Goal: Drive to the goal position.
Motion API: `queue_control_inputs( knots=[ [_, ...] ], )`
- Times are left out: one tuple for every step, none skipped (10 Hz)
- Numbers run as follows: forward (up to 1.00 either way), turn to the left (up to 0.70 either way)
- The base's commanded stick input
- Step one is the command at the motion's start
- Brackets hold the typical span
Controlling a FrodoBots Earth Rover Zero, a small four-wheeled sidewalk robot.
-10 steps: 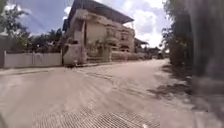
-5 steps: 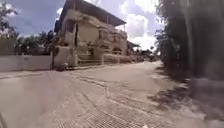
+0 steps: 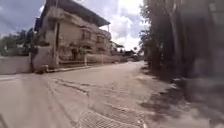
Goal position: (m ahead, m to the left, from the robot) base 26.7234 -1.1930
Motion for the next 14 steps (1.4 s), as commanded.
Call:
queue_control_inputs(
  knots=[
    [0.7,0.0],
    [0.7,0.0],
    [0.7,0.0],
    [0.7,0.0],
    [0.7,0.0],
    [0.7,0.0],
    [0.7,0.0],
    [0.7,0.0],
    [0.7,0.0],
    [0.7,0.0],
    [0.7,0.0],
    [0.7,0.0],
    [0.7,-0.06],
    [0.7,-0.22]
  ],
)
